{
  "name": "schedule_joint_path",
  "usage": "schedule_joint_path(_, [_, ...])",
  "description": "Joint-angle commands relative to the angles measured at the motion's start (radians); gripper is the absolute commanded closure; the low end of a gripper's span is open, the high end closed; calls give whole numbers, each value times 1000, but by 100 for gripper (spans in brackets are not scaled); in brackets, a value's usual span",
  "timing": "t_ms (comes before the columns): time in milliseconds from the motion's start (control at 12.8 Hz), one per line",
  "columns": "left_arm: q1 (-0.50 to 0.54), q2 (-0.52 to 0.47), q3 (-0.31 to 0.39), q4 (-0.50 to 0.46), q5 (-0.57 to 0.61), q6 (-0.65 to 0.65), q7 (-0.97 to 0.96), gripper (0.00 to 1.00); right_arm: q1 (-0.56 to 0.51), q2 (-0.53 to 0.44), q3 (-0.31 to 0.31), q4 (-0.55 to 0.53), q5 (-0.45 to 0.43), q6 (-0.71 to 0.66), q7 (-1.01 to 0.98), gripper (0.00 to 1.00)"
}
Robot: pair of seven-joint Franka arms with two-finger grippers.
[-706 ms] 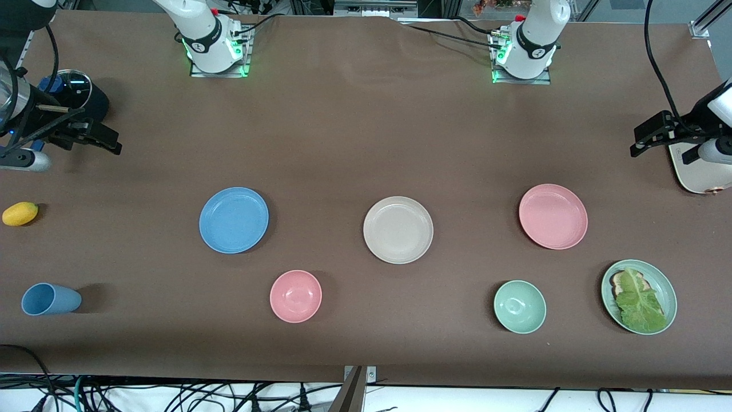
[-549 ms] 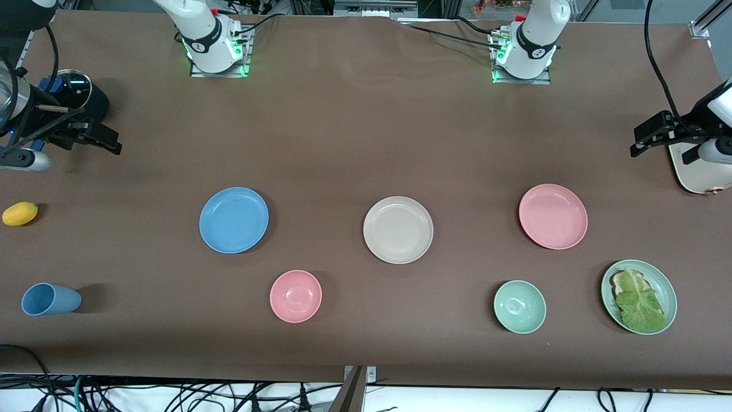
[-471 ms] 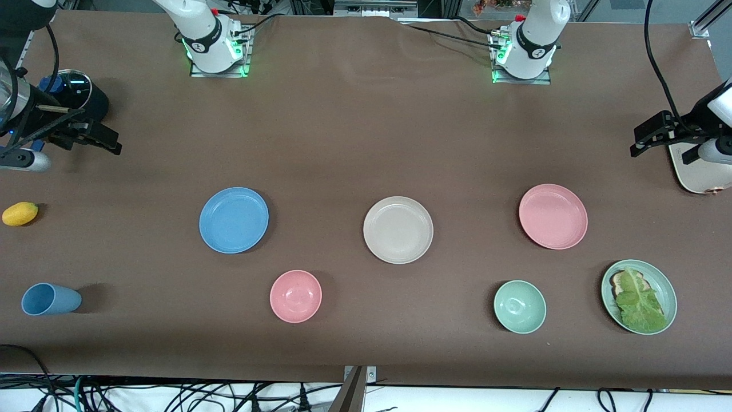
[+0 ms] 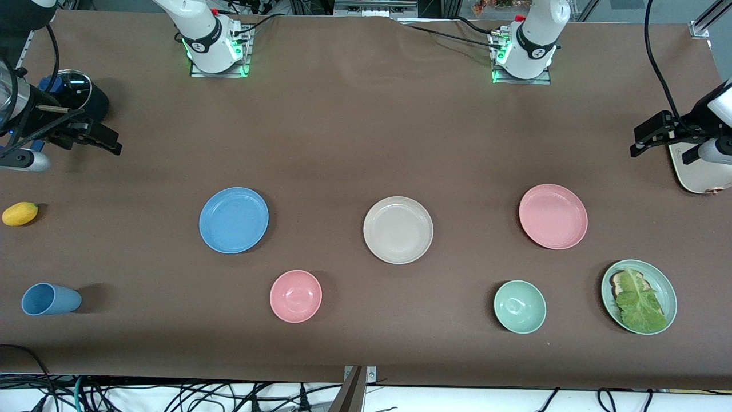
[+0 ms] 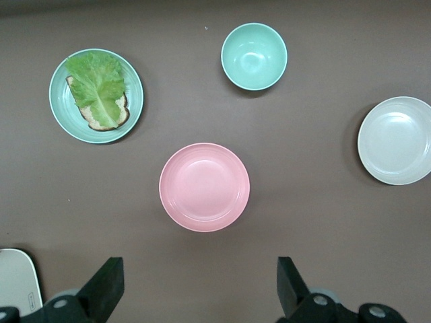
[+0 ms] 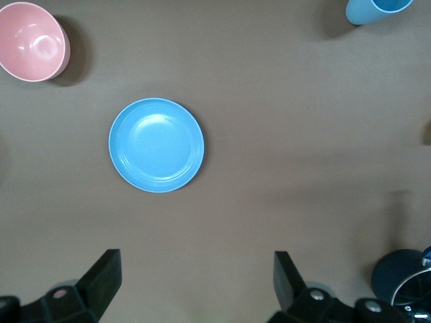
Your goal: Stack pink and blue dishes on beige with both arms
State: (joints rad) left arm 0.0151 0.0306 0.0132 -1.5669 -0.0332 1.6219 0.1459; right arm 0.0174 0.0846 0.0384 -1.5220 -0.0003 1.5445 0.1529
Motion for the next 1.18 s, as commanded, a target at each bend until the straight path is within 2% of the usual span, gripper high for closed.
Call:
schedule_joint_path(0, [3,9,-4,25,24,-11,9,0,3,-17,6,-7,10,-4,14,0])
schedule_joint_path(549, [2,9,-4,25,24,-11,9,0,3,-16,5,-7,5,-4,-7,0])
schedule_joint_path(1098, [2,9,-5,25,25,-11,9,0,3,-16,6,-6,-35,5,-127,0])
